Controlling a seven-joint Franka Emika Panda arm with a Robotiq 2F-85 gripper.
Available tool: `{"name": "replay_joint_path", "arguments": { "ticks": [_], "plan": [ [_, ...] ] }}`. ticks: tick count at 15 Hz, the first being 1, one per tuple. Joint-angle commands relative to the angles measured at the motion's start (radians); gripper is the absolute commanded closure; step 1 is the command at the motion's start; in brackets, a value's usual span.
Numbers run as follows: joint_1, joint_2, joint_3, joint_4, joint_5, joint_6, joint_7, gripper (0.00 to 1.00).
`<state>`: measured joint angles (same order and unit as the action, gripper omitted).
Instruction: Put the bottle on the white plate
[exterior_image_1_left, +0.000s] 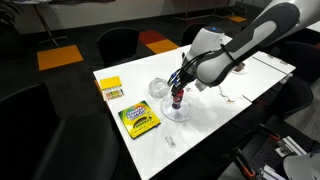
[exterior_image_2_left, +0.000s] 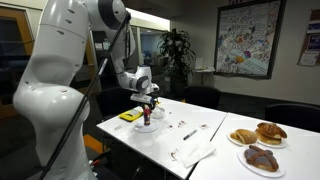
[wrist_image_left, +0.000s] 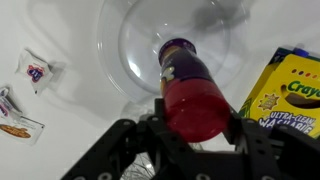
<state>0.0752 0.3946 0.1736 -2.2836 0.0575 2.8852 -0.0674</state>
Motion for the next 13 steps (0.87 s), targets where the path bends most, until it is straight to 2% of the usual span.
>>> {"name": "replay_joint_path", "arguments": {
  "ticks": [1, 3, 5, 7, 9, 11, 13],
  "plan": [
    [0.062, -0.045, -0.074, -0.054, -0.080, 0.005, 0.057, 0.20],
    [0.083, -0.050, -0.099, -0.057, -0.121, 0.011, 0.083, 0.13],
    [0.081, -0.064, -0.095, -0.058, -0.130, 0.000, 0.080, 0.00],
    [0.064, -0.086, -0.072, -0.058, -0.112, -0.023, 0.059, 0.00],
    [0.019, -0.118, -0.007, -0.057, -0.050, -0.054, 0.003, 0.00],
    [-0.045, -0.153, 0.086, -0.049, 0.068, -0.122, -0.098, 0.00],
    [-0.057, -0.192, 0.110, -0.034, 0.161, -0.229, -0.142, 0.00]
  ]
}}
